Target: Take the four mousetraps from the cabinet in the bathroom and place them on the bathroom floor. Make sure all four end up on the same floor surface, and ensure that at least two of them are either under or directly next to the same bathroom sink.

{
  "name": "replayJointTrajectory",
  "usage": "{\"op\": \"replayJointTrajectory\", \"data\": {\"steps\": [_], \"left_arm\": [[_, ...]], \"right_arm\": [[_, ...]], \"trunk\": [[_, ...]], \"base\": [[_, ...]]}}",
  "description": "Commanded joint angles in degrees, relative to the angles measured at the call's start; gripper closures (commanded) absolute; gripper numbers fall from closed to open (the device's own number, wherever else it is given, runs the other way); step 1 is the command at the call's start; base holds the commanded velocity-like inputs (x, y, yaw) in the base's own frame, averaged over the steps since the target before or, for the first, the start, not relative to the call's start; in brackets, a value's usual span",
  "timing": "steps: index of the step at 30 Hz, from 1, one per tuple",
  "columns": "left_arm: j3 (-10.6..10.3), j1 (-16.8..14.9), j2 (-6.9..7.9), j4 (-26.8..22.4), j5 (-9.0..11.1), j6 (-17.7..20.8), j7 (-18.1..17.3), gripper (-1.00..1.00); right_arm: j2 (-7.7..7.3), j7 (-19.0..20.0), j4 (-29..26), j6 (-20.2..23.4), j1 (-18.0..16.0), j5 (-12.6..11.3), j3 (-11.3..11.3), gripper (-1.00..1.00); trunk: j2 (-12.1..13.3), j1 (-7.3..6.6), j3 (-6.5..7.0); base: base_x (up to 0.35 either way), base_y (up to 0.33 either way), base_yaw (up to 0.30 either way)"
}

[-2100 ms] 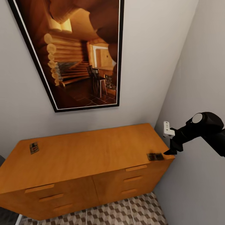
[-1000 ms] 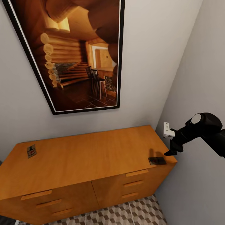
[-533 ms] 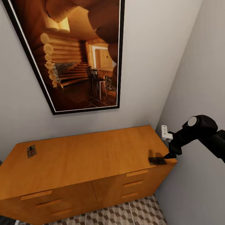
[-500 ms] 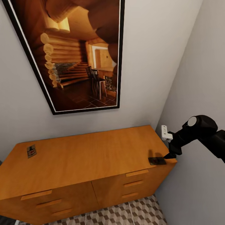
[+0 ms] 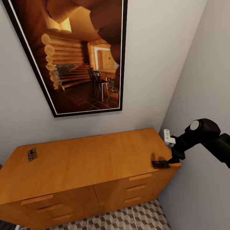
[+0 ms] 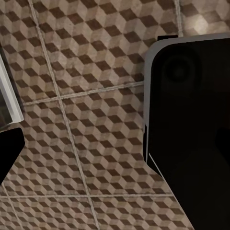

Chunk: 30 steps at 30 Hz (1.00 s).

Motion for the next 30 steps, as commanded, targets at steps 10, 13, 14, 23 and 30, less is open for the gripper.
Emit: {"op": "replayJointTrajectory", "data": {"steps": [10, 13, 14, 23, 30], "left_arm": [[-0.5, -0.1, -0.04, 0.2, 0.5, -0.4, 0.0, -1.0], [-0.5, 0.0, -0.04, 0.2, 0.5, -0.4, 0.0, -1.0], [-0.5, -0.1, -0.04, 0.2, 0.5, -0.4, 0.0, -1.0], [-0.5, 0.0, -0.04, 0.2, 0.5, -0.4, 0.0, -1.0], [-0.5, 0.0, -0.07, 0.2, 0.5, -0.4, 0.0, -1.0]], "right_arm": [[-0.01, 0.4, -0.1, 0.6, -0.1, 0.4, 0.6, -1.0], [0.02, 0.4, -0.1, 0.7, -0.1, 0.4, 0.7, -1.0], [0.03, 0.4, -0.1, 0.7, -0.1, 0.4, 0.7, -1.0], [0.18, 0.4, -0.1, 0.7, -0.1, 0.3, 0.8, -1.0], [0.24, 0.4, -0.1, 0.8, -0.1, 0.3, 1.5, -1.0]], "trunk": [[-0.1, 0.03, -0.12], [-0.1, 0.03, -0.12], [-0.1, 0.03, -0.12], [-0.1, 0.03, -0.12], [-0.1, 0.03, -0.12]], "base": [[0.0, 0.0, 0.0], [0.0, 0.0, 0.0], [0.0, 0.0, 0.0], [0.0, 0.0, 0.0], [0.0, 0.0, 0.0]]}}
